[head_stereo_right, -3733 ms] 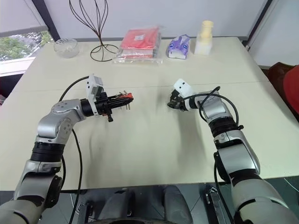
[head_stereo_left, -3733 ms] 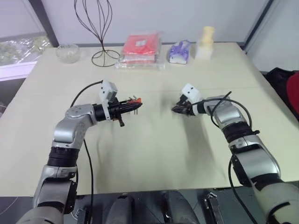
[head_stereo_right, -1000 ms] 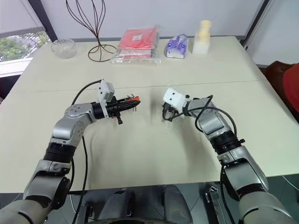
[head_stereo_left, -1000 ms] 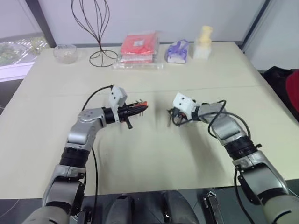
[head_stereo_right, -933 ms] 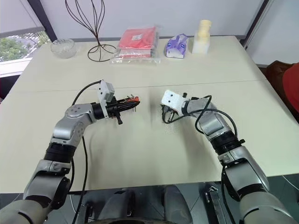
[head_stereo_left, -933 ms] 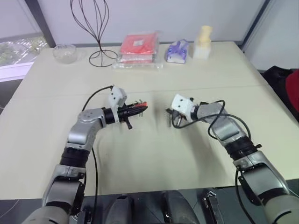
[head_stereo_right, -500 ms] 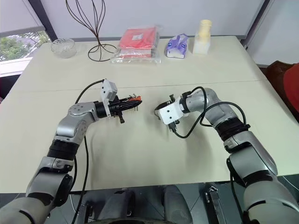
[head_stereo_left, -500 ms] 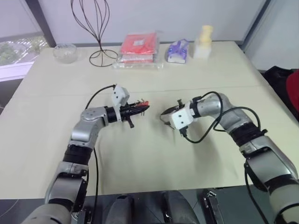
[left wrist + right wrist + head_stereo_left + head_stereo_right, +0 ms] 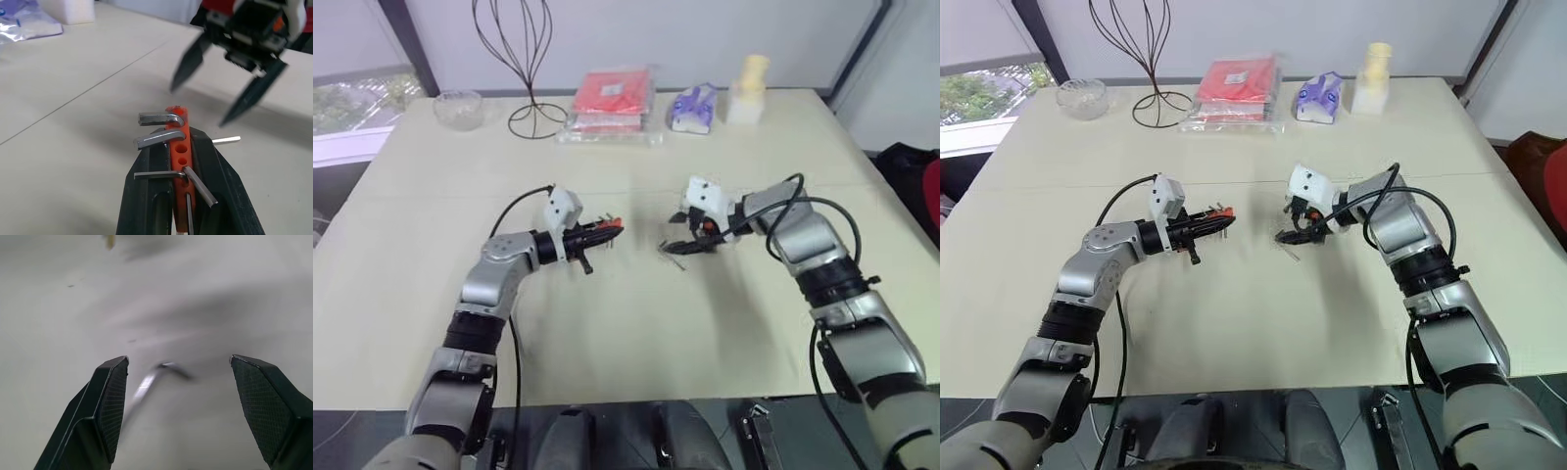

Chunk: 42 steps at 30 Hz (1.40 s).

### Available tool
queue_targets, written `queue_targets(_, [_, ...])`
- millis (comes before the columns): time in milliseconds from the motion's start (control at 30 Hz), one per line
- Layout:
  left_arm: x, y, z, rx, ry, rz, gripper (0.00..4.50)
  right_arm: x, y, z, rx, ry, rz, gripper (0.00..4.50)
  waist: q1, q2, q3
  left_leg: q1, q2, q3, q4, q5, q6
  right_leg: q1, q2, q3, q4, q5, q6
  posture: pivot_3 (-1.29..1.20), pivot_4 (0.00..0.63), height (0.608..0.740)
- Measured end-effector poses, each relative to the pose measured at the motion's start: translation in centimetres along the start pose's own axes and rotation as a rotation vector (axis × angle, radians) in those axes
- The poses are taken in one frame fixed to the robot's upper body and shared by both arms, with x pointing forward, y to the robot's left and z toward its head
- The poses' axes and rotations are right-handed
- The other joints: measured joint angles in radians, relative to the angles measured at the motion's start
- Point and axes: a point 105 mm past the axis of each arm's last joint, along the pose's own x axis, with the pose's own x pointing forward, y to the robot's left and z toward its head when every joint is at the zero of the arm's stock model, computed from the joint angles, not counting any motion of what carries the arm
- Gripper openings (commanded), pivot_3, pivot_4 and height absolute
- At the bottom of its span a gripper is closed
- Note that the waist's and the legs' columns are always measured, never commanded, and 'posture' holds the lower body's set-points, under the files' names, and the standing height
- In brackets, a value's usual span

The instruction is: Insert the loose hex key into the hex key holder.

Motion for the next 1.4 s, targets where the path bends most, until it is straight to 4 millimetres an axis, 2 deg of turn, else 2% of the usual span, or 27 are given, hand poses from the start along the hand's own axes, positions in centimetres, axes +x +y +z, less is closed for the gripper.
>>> queue_targets(133, [0.0, 0.1, 0.0, 0.004, 0.0, 0.004, 0.0, 0.2, 1.9, 0.0, 0.104, 0.009, 0.029, 3.41, 0.0, 0.0, 0.0, 0.0, 0.0, 0.0, 0.0, 0.0, 0.0, -0.001, -0.001, 0.0, 0.0, 0.0, 0.0, 0.0, 0.15, 0.74])
queue_targets(200, [0.0, 0.1, 0.0, 0.006, 0.0, 0.004, 0.0, 0.2, 2.4, 0.3, 0.109, 0.005, 0.028, 3.41, 0.0, 0.0, 0.0, 0.0, 0.0, 0.0, 0.0, 0.0, 0.0, -0.001, 0.0, 0.0, 0.0, 0.0, 0.0, 0.0, 0.15, 0.74])
queue_targets(333, [0.0, 0.1, 0.0, 0.006, -0.001, 0.005, 0.0, 0.5, 2.6, -0.6, 0.15, 0.026, -0.004, 3.41, -0.001, 0.0, 0.0, 0.0, 0.0, 0.0, 0.0, 0.0, 0.0, -0.001, 0.0, 0.0, 0.0, 0.0, 0.0, 0.0, 0.15, 0.74])
queue_targets(433, [0.1, 0.1, -0.2, 0.004, 0.002, 0.007, 0.0, 0.8, 2.3, -1.1, 0.158, 0.047, -0.042, 2.65, -0.002, 0.0, 0.0, 0.0, 0.0, 0.0, 0.0, 0.0, 0.0, -0.001, 0.0, 0.0, 0.0, 0.0, 0.0, 0.0, 0.15, 0.74])
queue_targets(600, [0.4, 0.1, -0.3, 0.007, -0.001, 0.006, 0.0, 1.8, 1.4, -1.5, 0.16, 0.053, -0.113, 0.04, -0.008, -0.001, -0.001, 0.001, 0.0, 0.0, 0.0, 0.0, 0.0, 0.0, 0.001, 0.0, 0.0, 0.0, 0.0, 0.0, 0.15, 0.74])
queue_targets(933, [0.6, 0.0, -0.5, -0.001, -0.004, 0.009, 0.0, 2.4, 1.2, -1.4, 0.169, 0.04, -0.114, 0.04, -0.012, -0.002, -0.002, 0.003, 0.001, 0.0, 0.0, 0.0, 0.001, 0.002, 0.003, 0.0, 0.0, 0.0, 0.0, 0.0, 0.15, 0.74])
queue_targets(1033, [0.6, 0.0, -0.4, 0.009, -0.01, 0.012, 0.0, 2.4, 1.2, -1.4, 0.162, 0.038, -0.109, 1.13, -0.012, -0.001, -0.002, 0.003, 0.001, 0.0, 0.0, 0.0, 0.001, 0.002, 0.003, 0.0, 0.0, 0.0, 0.0, 0.0, 0.15, 0.74])
queue_targets(1100, [0.6, 0.0, -0.4, 0.011, -0.01, 0.012, 0.0, 2.6, 1.3, -1.2, 0.155, 0.034, -0.103, 2.09, -0.012, -0.001, -0.002, 0.003, 0.001, 0.0, 0.0, 0.0, 0.001, 0.003, 0.003, 0.0, 0.0, 0.0, 0.0, 0.0, 0.15, 0.74])
queue_targets(1333, [0.5, 0.2, -0.7, 0.008, -0.004, 0.02, 0.0, 3.3, 0.8, -0.7, 0.169, 0.022, -0.116, 2.09, -0.01, -0.001, -0.003, 0.005, 0.001, 0.0, 0.0, 0.0, 0.001, 0.004, 0.002, 0.0, 0.0, 0.0, 0.0, 0.0, 0.15, 0.74])
queue_targets(1400, [0.6, 0.2, -0.7, 0.012, -0.006, 0.021, 0.0, 3.5, 0.6, -0.7, 0.171, 0.02, -0.127, 1.21, -0.01, -0.001, -0.003, 0.005, 0.001, 0.0, 0.0, 0.0, 0.001, 0.004, 0.002, 0.0, 0.0, 0.0, 0.0, 0.0, 0.15, 0.74])
